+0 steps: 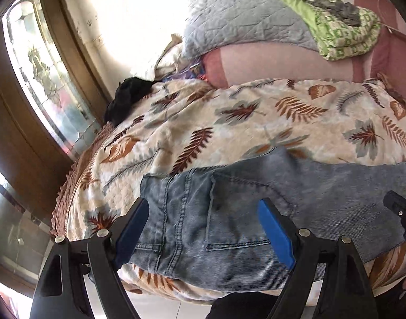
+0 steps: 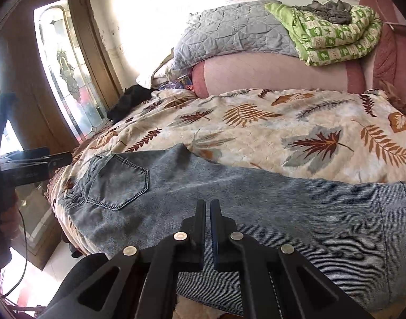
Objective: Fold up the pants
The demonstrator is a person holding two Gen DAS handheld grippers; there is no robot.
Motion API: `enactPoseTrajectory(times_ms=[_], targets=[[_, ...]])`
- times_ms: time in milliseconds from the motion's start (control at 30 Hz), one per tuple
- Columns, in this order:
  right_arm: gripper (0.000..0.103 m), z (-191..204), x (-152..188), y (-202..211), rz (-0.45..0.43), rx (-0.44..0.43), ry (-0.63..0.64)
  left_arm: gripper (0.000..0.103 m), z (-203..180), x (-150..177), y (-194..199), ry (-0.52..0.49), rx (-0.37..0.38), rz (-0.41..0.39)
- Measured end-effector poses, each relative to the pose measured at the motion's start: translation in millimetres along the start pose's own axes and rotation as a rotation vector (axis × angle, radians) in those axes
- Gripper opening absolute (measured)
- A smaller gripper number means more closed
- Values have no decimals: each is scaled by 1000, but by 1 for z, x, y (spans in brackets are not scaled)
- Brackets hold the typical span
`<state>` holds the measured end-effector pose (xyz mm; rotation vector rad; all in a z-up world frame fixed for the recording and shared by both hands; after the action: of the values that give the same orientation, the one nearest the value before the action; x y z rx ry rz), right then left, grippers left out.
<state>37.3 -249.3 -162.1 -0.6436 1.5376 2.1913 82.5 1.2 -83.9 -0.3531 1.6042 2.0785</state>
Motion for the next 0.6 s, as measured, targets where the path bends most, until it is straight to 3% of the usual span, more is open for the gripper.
enactPoseTrajectory(times_ms=[600], targets=[[5, -36, 7, 39, -67, 29, -62, 85, -43, -4, 31, -22, 49, -54]])
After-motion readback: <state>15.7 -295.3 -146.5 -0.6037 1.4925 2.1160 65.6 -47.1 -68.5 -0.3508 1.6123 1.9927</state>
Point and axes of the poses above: each gripper's, at about its wrist camera, not at the fingertips, and y roughly against the way its jaws point, z to its left, x to its underside, the point moved 5 cm from there along -y, roughly the way its jaws point, and after that the axes turned 15 degrees about z, right-handed, at the moved point
